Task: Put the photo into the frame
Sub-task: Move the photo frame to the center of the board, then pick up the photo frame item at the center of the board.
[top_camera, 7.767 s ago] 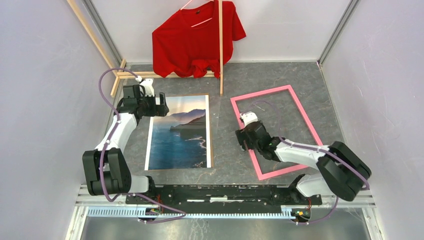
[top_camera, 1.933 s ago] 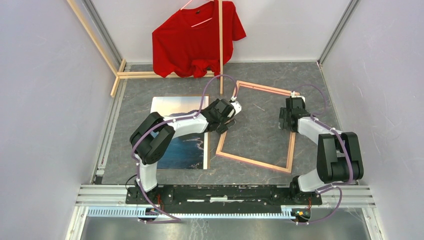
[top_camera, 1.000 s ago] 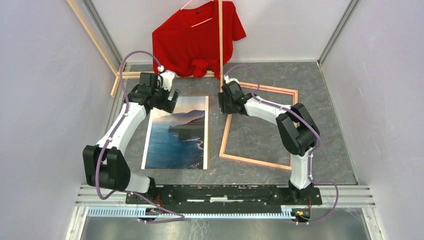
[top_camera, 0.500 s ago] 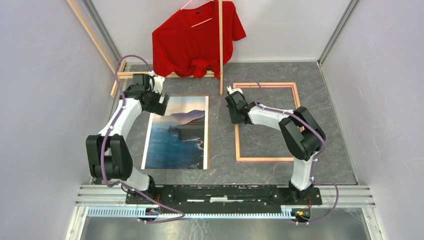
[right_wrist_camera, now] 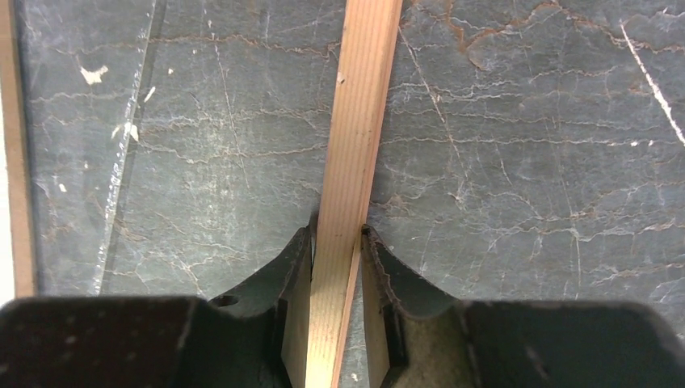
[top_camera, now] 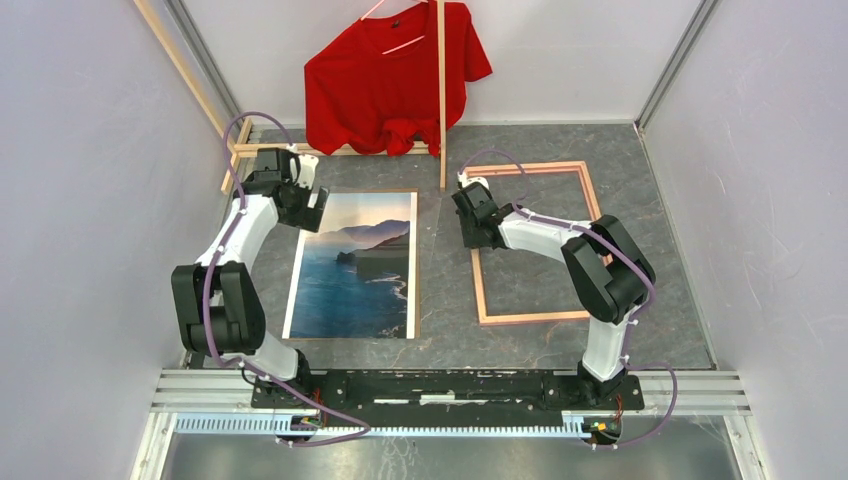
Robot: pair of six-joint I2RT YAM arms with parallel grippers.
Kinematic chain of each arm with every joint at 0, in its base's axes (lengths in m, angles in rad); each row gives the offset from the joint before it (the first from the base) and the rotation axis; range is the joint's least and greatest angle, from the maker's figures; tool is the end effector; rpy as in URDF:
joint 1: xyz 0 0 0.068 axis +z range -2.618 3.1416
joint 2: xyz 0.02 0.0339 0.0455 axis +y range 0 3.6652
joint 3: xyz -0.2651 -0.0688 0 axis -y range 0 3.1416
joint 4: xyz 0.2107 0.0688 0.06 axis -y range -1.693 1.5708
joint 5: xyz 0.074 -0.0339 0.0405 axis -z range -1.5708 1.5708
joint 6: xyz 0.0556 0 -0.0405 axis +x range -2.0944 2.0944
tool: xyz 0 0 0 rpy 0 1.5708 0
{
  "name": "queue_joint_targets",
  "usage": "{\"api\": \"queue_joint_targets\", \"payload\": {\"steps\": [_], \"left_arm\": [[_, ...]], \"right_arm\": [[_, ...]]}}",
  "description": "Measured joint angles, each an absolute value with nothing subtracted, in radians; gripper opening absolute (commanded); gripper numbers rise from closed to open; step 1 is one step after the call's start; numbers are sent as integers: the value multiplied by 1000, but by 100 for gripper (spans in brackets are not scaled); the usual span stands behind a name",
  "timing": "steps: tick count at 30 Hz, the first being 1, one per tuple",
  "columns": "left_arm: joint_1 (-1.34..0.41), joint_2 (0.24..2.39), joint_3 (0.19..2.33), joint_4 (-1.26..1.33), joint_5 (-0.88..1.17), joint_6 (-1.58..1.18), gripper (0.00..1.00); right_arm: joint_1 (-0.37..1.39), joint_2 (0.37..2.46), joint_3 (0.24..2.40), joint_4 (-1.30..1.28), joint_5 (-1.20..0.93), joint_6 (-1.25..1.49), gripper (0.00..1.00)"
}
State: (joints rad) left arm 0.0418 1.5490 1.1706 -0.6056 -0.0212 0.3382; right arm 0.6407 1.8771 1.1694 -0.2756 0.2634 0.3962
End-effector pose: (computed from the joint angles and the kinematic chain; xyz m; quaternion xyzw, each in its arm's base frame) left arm 0.3036 0.0139 0.2485 0.1383 0.9472 0.0646 0.2821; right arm 0.3051 0.2095 0.1686 -0.0780 0.9464 0.0331 0.3116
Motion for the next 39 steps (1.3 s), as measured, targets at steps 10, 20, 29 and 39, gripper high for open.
{"api": "queue_joint_targets", "payload": {"steps": [10,20,29,39], "left_arm": [[42,1549,1142,-601,-22,363,100],[60,1548,1129,-603,-52,380,100],[220,1563,1172,-583,-88,381,100],[226,1655,1119,-524,-102,380,98]], "right_arm": [[643,1880,1179,-284,252,499,68],[649,1825,1212,-184,142,509,98],[564,1772,1158,30,-105,567,98],[613,1873,1025,176,-228,680,90]]}}
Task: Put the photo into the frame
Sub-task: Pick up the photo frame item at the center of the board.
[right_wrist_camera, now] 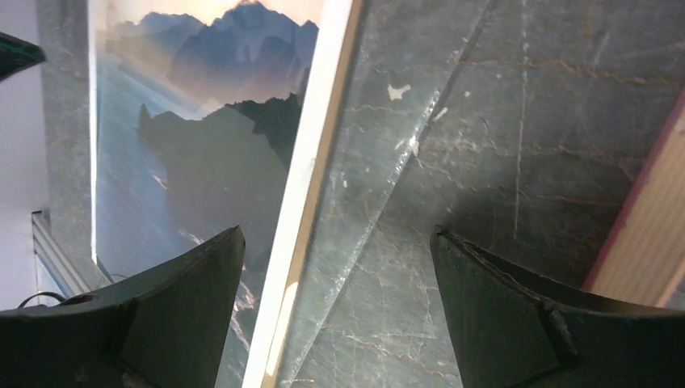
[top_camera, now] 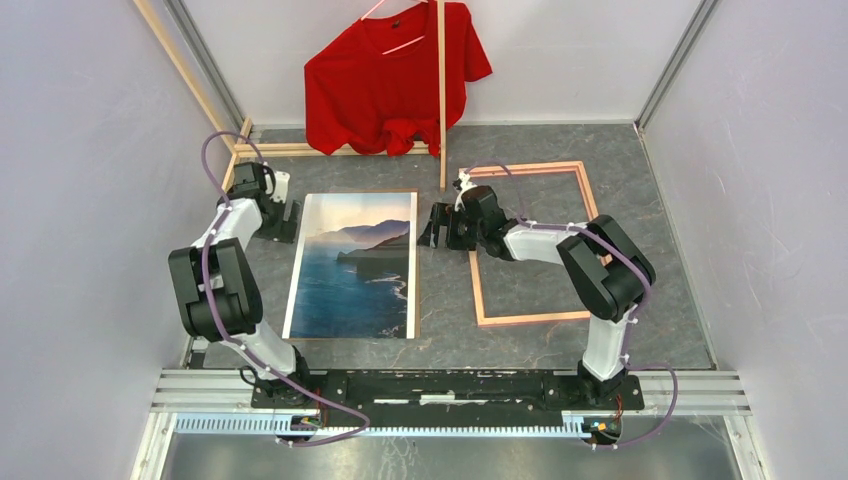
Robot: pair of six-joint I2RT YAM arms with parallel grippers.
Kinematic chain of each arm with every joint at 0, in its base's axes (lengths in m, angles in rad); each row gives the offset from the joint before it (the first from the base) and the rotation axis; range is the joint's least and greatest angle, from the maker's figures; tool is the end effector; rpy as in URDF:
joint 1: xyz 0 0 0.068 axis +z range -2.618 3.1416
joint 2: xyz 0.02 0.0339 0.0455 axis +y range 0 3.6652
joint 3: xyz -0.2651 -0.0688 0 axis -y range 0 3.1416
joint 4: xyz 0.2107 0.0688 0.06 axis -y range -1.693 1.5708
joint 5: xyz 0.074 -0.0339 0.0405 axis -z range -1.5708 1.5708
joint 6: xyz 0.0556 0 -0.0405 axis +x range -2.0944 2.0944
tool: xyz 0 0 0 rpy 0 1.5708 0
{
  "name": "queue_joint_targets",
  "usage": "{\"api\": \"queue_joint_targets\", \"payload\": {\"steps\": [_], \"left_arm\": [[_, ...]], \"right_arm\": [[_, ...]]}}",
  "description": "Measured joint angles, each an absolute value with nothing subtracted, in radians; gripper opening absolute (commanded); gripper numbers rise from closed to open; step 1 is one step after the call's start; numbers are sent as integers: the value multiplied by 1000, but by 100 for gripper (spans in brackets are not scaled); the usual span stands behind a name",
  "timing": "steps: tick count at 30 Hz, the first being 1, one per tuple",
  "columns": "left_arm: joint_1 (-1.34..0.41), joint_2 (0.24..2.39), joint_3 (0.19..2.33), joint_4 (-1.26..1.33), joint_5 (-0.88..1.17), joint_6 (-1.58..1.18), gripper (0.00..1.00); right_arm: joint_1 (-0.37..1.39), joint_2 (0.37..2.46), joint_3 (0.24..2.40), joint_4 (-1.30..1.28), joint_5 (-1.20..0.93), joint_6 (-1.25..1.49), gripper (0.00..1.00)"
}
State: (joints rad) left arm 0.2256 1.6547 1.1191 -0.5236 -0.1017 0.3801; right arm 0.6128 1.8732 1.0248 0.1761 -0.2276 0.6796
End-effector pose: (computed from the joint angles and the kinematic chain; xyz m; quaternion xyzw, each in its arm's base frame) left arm 0.3080 0.0765 0.2090 0.0617 0.9643 0.1223 0.2265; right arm 0.3065 0.2309 0.1683 -0.0194 0.8961 0.3415 0.2829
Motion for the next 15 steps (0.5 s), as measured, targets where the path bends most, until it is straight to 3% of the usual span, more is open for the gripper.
{"api": "queue_joint_targets", "payload": {"steps": [15], "left_arm": [[166,1722,1042,-430,-110,380,95]], "right_arm": [[607,1954,1034,337,-224,813,88]]}}
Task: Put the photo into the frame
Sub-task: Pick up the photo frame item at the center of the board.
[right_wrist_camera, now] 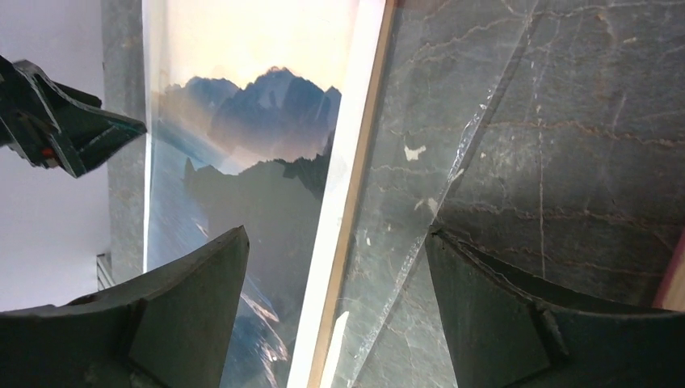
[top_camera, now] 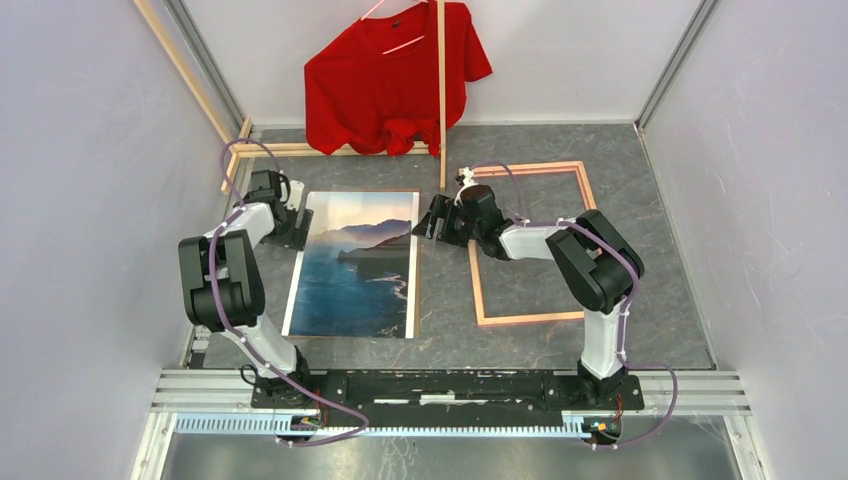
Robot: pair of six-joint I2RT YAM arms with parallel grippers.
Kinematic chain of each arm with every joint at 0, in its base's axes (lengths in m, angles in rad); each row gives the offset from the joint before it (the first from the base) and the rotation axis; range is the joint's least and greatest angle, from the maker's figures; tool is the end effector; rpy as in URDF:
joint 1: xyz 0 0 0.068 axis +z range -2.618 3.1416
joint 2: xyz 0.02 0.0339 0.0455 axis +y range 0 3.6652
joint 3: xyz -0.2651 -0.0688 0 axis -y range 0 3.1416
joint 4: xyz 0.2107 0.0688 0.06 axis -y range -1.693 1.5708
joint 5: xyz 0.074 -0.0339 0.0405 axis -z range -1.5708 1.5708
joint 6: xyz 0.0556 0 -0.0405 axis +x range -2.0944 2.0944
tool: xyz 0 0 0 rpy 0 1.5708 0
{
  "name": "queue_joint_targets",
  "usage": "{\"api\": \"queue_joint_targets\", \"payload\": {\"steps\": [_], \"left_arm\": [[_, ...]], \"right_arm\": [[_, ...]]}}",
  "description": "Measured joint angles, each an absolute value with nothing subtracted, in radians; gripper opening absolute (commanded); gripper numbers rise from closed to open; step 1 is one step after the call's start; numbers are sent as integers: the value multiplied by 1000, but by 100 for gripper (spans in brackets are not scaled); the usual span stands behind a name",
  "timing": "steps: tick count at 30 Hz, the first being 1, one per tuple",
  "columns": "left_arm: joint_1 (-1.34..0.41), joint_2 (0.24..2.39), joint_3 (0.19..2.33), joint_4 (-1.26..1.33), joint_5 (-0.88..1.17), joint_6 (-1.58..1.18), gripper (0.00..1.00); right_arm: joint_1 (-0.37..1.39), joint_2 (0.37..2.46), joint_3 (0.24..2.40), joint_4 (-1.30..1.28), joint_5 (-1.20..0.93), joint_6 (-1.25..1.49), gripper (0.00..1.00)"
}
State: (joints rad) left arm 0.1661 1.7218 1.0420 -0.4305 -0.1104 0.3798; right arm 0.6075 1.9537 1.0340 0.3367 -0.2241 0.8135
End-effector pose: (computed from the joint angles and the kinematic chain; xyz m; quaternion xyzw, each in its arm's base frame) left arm 0.3135 0.0588 0.1740 0.0912 0.9679 0.1132 0.2050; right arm 0.3226 0.2393 0.1576 0.0372 0.8758 0.3819 0.2929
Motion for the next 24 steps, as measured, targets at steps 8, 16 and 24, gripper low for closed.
{"api": "queue_joint_targets", "payload": {"steps": [8,16,24], "left_arm": [[152,1729,1039,-394,-125,380,94],[142,1733,1039,-381,-137,384,94],[135,1734,1039,-378,-152,407,94]], "right_arm": [[606,1979,1049,378,-235,881,84],[606,1973,1022,437,-275,938,79],[606,1933,979,589,-341,1036,77]]}}
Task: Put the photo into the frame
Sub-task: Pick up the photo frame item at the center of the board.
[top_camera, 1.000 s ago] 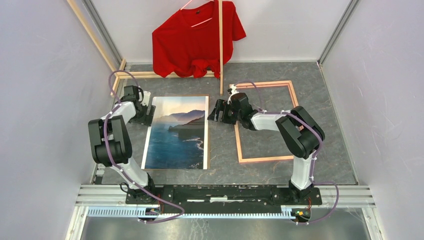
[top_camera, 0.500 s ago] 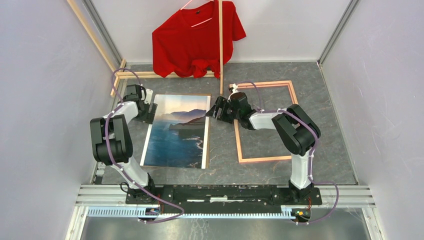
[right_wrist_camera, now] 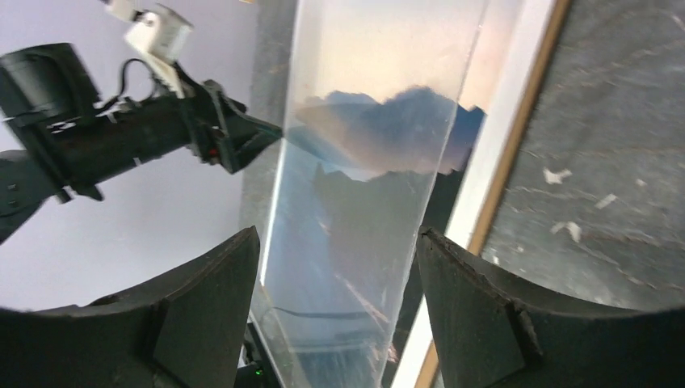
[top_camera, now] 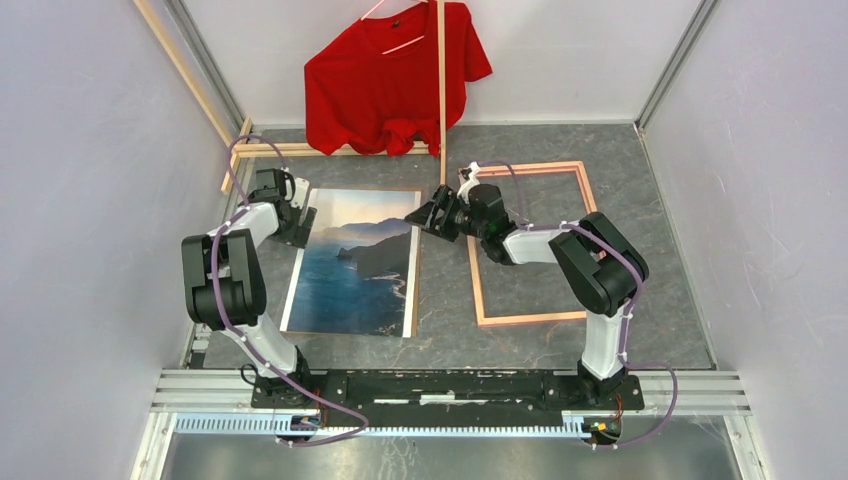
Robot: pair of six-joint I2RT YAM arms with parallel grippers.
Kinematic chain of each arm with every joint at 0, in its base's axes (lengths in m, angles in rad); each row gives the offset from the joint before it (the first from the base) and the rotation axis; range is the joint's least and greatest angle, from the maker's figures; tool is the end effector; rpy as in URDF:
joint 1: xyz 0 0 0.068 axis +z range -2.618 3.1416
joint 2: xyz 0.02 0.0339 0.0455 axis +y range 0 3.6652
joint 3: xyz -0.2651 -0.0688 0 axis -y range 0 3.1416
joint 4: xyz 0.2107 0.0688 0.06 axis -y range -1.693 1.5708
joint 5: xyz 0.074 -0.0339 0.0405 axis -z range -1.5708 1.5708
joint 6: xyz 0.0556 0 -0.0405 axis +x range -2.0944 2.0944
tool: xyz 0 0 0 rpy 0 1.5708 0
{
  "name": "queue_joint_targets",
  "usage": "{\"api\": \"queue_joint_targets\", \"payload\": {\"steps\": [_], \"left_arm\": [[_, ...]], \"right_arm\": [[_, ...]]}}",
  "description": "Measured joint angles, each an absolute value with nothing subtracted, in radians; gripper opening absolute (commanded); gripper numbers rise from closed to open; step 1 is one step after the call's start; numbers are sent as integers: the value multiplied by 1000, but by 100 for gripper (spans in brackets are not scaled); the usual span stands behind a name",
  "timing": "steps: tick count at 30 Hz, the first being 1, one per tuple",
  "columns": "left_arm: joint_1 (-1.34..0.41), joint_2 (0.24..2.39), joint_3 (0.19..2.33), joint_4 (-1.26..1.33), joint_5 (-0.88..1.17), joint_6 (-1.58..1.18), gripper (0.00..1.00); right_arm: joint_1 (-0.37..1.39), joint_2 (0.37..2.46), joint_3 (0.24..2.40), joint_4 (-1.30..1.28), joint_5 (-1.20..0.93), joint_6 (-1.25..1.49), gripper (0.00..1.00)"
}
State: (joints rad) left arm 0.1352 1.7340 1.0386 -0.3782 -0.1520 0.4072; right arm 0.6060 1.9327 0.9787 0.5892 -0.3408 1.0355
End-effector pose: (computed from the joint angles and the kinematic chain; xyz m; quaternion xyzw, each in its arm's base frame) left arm 0.3207 0.0521 0.1728 0.1125 0.9601 0.1366 0.2167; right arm 0.3205 0.2447 0.1792 0.0790 0.8136 0.5041 0.2788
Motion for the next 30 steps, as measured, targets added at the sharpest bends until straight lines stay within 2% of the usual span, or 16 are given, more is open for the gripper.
{"api": "queue_joint_targets", "payload": {"steps": [7,13,15,18,22,26,30], "left_arm": [[134,1734,1038,-377,-154,415,94],[133,1732,1036,-374,-153,417,94],[133,1731,1034,-373,-152,417,94],[133,1729,1034,-373,-152,417,94],[133,1727,1032,-372,-154,418,100],[133,1723,1037,-377,-164,441,100],[132,1708,1052,-449,-214,490,100]], "right_arm": [[600,1932,967,767,-404,1147,77],[625,1959,999,804,-453,1188,76],[641,1974,1018,781,-459,1184,67],[656,1980,1030,729,-459,1170,47],[662,1977,1031,651,-448,1127,2],[638,1956,1070,500,-459,1087,0],[550,1874,1139,331,-559,1023,0]]}}
